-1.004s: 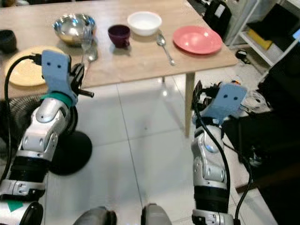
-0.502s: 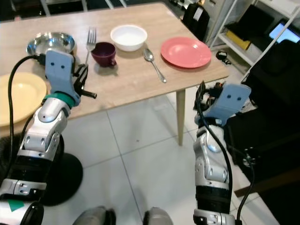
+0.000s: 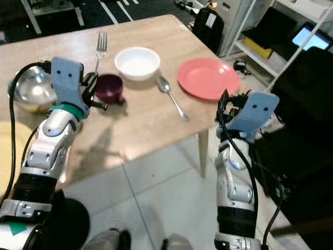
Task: Setting the table
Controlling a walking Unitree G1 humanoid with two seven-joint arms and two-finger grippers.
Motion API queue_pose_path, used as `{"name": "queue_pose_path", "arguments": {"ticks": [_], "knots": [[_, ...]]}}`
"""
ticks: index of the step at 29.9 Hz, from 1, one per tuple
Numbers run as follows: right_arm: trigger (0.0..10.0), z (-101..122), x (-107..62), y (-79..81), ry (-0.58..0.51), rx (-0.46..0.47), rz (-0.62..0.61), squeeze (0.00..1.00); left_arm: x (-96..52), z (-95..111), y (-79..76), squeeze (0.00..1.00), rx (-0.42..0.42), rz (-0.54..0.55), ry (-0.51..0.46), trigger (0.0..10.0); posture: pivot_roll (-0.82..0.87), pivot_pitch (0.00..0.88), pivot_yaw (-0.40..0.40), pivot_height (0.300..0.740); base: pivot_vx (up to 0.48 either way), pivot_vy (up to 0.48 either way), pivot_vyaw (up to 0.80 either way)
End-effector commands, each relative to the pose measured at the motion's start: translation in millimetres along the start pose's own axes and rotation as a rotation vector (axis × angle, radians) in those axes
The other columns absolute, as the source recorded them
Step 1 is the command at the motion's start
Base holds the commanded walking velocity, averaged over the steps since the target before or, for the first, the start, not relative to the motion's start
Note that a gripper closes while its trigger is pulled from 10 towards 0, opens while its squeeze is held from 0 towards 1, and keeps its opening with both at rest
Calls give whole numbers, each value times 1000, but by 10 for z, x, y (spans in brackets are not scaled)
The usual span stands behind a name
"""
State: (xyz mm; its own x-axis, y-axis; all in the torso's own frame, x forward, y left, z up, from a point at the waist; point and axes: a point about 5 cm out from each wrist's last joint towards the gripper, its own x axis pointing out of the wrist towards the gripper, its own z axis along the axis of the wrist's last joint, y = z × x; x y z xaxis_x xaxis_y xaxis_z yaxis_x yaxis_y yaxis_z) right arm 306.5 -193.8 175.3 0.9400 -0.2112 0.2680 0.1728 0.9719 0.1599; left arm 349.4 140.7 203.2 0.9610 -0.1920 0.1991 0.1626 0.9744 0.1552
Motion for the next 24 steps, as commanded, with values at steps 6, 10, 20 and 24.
{"name": "queue_pose_path", "arguments": {"ticks": [6, 10, 20, 24], "knots": [[10000, -18, -11, -55, 12, -12, -20, 0, -39, 47, -143, 0, 1, -79, -39, 10000, -17, 15, 71, 740, 0, 0, 0], [10000, -18, -13, -54, 13, -13, -19, 0, -39, 52, -148, 0, -3, -80, -42, 10000, -18, 17, 70, 740, 0, 0, 0], [10000, -15, -12, -55, 13, -13, -19, 0, -36, 55, -151, 0, -7, -79, -43, 10000, -18, 18, 70, 740, 0, 0, 0], [10000, -10, -13, -38, 11, -13, -11, 0, -39, 44, -139, 0, -16, -71, -35, 10000, -18, 18, 70, 740, 0, 0, 0]]}}
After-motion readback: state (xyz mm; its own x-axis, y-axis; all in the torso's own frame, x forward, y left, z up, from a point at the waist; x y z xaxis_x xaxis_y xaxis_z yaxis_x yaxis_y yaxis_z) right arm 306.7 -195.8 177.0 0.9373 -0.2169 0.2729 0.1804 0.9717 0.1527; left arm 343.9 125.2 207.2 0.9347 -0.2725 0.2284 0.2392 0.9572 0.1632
